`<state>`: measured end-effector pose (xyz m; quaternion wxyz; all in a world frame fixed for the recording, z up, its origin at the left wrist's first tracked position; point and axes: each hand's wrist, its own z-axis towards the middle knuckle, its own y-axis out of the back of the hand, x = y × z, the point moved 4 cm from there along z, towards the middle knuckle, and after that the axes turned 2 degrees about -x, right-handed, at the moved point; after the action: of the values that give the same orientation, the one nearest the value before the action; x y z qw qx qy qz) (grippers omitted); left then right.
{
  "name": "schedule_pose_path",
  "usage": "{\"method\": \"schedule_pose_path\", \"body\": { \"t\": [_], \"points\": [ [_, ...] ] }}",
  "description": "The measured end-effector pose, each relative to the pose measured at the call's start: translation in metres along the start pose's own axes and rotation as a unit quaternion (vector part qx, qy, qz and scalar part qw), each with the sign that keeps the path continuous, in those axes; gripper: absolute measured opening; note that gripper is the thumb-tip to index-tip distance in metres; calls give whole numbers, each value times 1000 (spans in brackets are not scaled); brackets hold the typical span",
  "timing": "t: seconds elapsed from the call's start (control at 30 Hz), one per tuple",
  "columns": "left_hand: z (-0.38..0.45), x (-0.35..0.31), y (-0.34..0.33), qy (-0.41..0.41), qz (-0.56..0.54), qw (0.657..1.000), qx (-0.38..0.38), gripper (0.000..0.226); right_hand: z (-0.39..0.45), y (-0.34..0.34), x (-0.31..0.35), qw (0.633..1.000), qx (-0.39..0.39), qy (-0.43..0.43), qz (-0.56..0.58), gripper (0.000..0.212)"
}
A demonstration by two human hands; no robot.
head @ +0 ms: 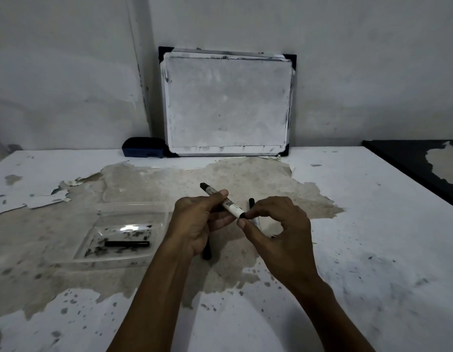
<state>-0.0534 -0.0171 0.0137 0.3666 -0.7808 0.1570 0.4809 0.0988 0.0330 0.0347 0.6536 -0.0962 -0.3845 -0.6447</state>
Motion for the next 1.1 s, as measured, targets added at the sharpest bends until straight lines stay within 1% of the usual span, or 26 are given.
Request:
{"method": "schedule_pose_path", "body": {
  "t": [0.13, 0.23, 0.33, 0.47, 0.53, 0.6, 0.8, 0.87, 0.93, 0.97, 1.0, 1.1],
  "points": [
    [0, 0, -1, 0, -5, 1000, 2, 14, 1, 1, -3, 1000, 4, -23, 10, 7],
    [-1, 0, -3, -8, -11, 1000, 0, 14, -1, 2, -1, 1000, -13, -14, -9, 7],
    [0, -2, -1, -19, -23, 999, -18, 15, -3, 3, 2, 999, -29, -7, -28, 8],
    [0, -3, 1, -24, -19, 999, -26, 16, -2, 5, 2, 998, -39, -13, -46, 26],
    [0, -3, 1, -23, -20, 999, -22, 16, -2, 4, 3, 997, -46, -5, -68, 31],
    [-1, -3, 0, -21, -20, 999, -15, 16, -3, 1, 4, 995, -50, 3, -88, 30],
    [1, -6, 2, -26, -24, 999, -18, 15, -7, 3, 8, 993, -81, 10, -85, 18],
    [1, -11, 5, -34, -27, 999, -25, 14, -9, 7, 10, 994, -95, -6, -54, 19],
    [2, -23, 9, -50, -37, 997, -39, 12, -10, 12, 14, 994, -107, -37, 2, 20],
    [3, -30, 13, -61, -48, 996, -50, 11, -9, 14, 15, 991, -118, -59, 37, 17],
    [4, -39, 17, -73, -62, 994, -61, 11, -8, 16, 16, 984, -132, -88, 81, 13],
    [5, -64, 37, -118, -95, 984, -92, 10, -3, 15, 15, 944, -168, -181, 221, 19]
  ]
}}
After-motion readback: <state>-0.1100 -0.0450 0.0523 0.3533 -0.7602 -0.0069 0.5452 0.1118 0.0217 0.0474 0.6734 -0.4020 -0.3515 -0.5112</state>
